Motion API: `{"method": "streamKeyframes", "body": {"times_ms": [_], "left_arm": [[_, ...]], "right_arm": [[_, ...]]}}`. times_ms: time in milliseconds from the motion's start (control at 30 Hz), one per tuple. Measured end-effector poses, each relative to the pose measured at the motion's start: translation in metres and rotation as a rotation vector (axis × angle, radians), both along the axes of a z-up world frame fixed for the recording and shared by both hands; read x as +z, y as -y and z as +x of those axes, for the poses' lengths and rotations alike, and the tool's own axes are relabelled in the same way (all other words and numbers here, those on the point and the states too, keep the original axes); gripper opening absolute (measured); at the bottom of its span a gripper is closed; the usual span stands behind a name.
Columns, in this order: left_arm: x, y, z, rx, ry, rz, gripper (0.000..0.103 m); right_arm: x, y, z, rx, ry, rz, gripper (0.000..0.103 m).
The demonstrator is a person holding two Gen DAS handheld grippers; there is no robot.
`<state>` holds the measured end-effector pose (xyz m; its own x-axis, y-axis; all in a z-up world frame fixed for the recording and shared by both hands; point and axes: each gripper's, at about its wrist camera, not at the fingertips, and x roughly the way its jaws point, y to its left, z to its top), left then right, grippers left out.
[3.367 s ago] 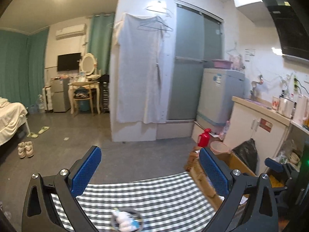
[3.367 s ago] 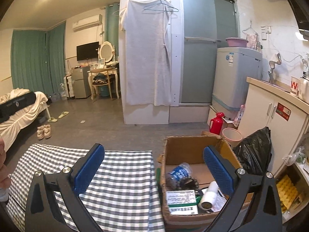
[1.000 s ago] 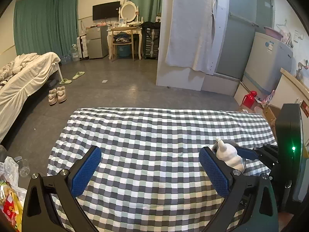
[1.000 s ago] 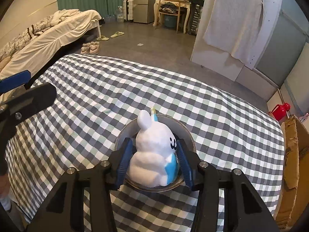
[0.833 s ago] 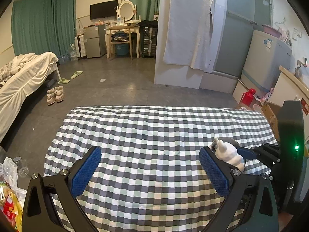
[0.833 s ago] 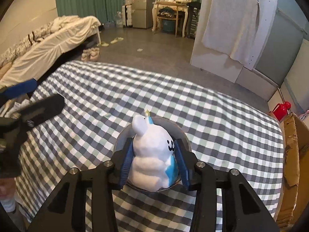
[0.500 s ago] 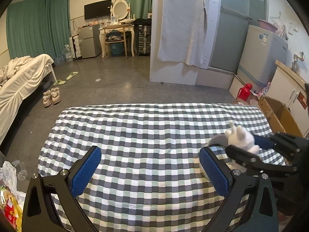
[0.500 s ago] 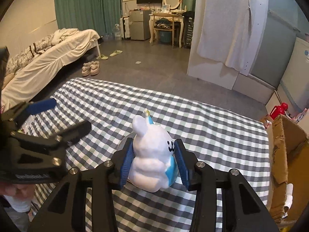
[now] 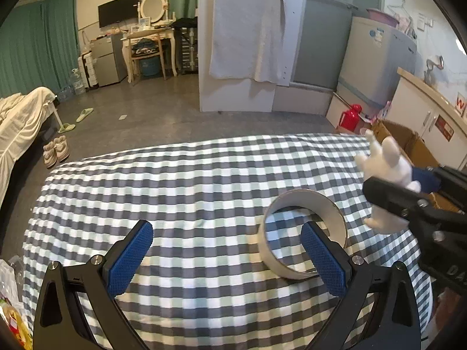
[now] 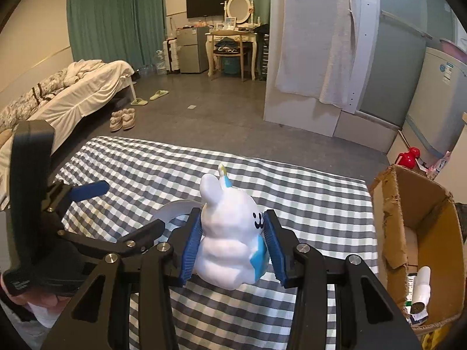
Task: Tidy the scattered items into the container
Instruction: 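Lift the bunny with the right tool while the left tool grasps the white tape roll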
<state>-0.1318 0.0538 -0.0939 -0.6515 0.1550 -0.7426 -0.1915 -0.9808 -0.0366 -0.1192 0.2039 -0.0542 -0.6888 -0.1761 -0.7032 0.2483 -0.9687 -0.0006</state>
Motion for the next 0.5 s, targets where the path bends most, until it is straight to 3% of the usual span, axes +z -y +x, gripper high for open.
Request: {"method": "streamKeyframes", "body": {"times_ms": [300,367,500], "left_arm": [[-0.016,-0.018,-0.008,-0.025,0.048,0.006,0.102],[-0.021,-0.022,-0.01,-0.034,0.056,-0.002,0.095],[-0.034,-0.031,-0.014,-0.05,0.109,-0.016,0.063]], "right_arm": [[0.002,-0.013,0.006,-0.037,-0.009,-0.003,0.042],[0.002,-0.016,0.007,-0.044,-0.011,-0.003,0.042],[0.004,-0.025,0.01,-0.063,-0.017,-0.008,0.042]]}}
